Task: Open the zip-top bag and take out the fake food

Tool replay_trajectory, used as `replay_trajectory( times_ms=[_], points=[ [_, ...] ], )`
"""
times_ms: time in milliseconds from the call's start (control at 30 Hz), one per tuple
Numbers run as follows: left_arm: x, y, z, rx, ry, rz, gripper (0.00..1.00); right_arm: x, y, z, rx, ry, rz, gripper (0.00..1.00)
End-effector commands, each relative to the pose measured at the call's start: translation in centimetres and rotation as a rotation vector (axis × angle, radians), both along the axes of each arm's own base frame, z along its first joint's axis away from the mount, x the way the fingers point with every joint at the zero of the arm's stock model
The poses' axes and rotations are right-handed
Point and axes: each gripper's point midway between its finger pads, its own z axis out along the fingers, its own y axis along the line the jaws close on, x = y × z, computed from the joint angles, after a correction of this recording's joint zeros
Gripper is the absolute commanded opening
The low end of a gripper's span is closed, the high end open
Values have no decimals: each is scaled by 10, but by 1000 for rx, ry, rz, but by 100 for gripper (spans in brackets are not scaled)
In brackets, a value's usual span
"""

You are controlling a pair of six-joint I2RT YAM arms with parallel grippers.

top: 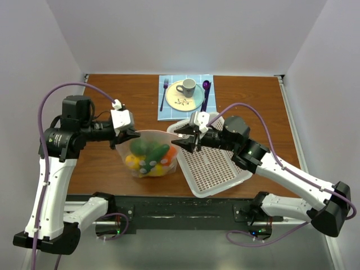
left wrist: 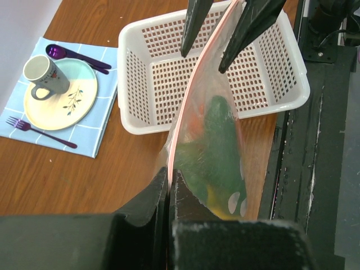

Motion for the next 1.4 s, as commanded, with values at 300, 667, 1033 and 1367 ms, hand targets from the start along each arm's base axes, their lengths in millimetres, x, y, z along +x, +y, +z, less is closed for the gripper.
replay_trajectory(
  times_ms=[300, 667, 1033, 1367],
  points=[
    [-12, -5, 18, -36, -75, -59, 0, -3, -2, 28, 40, -70, 23, 0],
    [-32, -31, 41, -274, -25, -175, 97, -5, 15, 21, 49, 11, 92, 0],
    [-30, -45, 46, -399, 43, -184, 87, 10, 52, 30, 52, 98, 156, 0],
    [10, -37, 59, -359, -94, -12, 65, 19, 78, 35, 31, 112, 179, 0]
  ],
)
